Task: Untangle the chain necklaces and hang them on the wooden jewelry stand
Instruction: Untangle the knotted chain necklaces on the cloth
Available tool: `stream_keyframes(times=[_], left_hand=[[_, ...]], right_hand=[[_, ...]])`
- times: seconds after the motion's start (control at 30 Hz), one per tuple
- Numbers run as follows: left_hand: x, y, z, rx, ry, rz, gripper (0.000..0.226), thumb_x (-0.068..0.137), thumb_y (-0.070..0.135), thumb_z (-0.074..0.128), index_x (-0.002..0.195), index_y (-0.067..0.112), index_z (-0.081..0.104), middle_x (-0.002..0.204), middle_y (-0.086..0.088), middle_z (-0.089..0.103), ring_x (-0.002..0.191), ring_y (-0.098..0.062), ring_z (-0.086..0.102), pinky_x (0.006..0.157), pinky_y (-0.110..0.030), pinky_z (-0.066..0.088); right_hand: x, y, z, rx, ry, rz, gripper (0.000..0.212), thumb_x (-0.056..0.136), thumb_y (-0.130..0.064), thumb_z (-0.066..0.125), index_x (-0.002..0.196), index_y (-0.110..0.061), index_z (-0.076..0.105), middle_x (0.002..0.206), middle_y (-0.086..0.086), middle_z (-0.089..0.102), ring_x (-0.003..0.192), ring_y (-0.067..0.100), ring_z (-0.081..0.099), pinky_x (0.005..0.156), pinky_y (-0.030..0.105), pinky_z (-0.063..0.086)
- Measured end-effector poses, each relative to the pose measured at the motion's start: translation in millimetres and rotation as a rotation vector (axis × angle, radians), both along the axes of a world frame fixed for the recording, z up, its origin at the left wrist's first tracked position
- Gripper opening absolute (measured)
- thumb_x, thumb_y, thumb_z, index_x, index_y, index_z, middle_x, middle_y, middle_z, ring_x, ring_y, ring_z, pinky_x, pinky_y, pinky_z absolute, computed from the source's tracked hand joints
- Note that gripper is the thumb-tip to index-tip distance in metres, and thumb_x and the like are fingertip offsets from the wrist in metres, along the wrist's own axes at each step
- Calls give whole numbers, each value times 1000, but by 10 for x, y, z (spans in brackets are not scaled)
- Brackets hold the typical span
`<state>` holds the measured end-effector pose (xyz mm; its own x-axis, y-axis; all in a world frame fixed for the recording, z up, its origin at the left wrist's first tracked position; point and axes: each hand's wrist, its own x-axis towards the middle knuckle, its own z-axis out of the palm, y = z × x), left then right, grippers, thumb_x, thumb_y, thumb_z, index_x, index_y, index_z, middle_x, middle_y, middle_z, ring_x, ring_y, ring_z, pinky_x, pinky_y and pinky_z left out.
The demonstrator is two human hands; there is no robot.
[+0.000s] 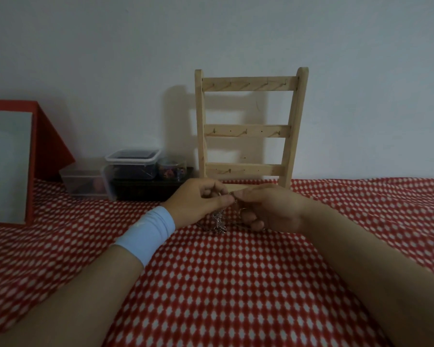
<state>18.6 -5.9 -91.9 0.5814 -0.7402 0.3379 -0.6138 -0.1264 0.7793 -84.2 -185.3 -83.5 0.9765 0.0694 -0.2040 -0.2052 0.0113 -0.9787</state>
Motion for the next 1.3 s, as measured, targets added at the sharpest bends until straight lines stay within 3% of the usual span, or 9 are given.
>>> stream_keyframes(times=[0.1, 0.27, 0.43, 0.6, 0.73, 0.83, 0.97, 1.17, 1.3], left_hand=[[-2, -2, 25, 39, 109, -48, 4, 86, 22, 71, 85, 20, 74, 79, 11, 71, 79, -2, 66, 79, -19, 52], [3, 13, 18, 104, 379, -159, 9, 73, 32, 71, 72, 24, 72, 94, -11, 69, 93, -28, 63, 96, -43, 44], [-7, -103, -13, -118, 415, -44, 14, 75, 24, 57, 70, 25, 70, 80, 3, 67, 88, -17, 60, 86, -35, 43], [-13, -149, -102, -90, 568, -33, 33, 75, 24, 56, 97, 6, 72, 105, -14, 70, 104, -31, 62, 98, -41, 45], [-75, -197, -65, 154, 444, 93, 13, 82, 10, 51, 69, 7, 52, 71, -6, 51, 72, -20, 47, 70, -26, 38], [-77, -191, -55, 163, 370, 75, 31, 88, -4, 45, 61, 11, 48, 53, 3, 44, 55, -11, 41, 50, -17, 34], [-49, -71, -23, 72, 264, 15, 24, 92, 0, 43, 90, 22, 52, 52, 7, 46, 54, -11, 45, 64, -26, 40], [-87, -48, 0, 70, 36, 14, 32, 97, 12, 51, 84, 32, 72, 65, 0, 59, 64, -19, 54, 72, -30, 45], [-94, -38, 24, 114, -92, 61, 13, 92, 31, 65, 98, 30, 76, 79, 27, 68, 79, 10, 62, 89, -20, 49]], right_hand=[[-15, 22, 30, 54, -10, 25, 25, 105, -24, 49, 114, -6, 64, 81, -1, 57, 64, 10, 45, 54, 21, 39], [0, 15, 35, 64, -3, 79, 22, 102, -25, 42, 94, -14, 59, 85, 0, 54, 65, 12, 43, 57, 24, 34], [12, 85, 68, -341, 13, 23, 28, 98, -28, 40, 76, -16, 54, 61, -6, 52, 55, 12, 41, 53, 26, 32], [24, 92, 83, -412, 64, -87, 25, 94, -33, 48, 76, -16, 56, 69, 1, 59, 52, 12, 43, 51, 25, 33], [36, 162, 80, -588, 7, -302, 25, 95, -31, 57, 80, -12, 63, 62, -1, 59, 53, 12, 51, 47, 22, 41], [60, 114, 50, -541, -29, -336, 21, 92, -24, 65, 86, -4, 70, 67, 3, 58, 52, 11, 49, 45, 23, 40], [43, 45, 49, -269, 56, -234, 22, 96, -26, 64, 105, -7, 69, 80, 2, 65, 55, 12, 48, 47, 24, 36], [43, -30, 51, -108, 46, -83, 22, 102, -27, 50, 96, -12, 67, 78, 1, 57, 56, 11, 44, 46, 23, 34], [20, -28, 75, -59, 82, -93, 27, 104, -25, 42, 90, -12, 61, 75, 2, 54, 55, 12, 42, 45, 23, 34]])
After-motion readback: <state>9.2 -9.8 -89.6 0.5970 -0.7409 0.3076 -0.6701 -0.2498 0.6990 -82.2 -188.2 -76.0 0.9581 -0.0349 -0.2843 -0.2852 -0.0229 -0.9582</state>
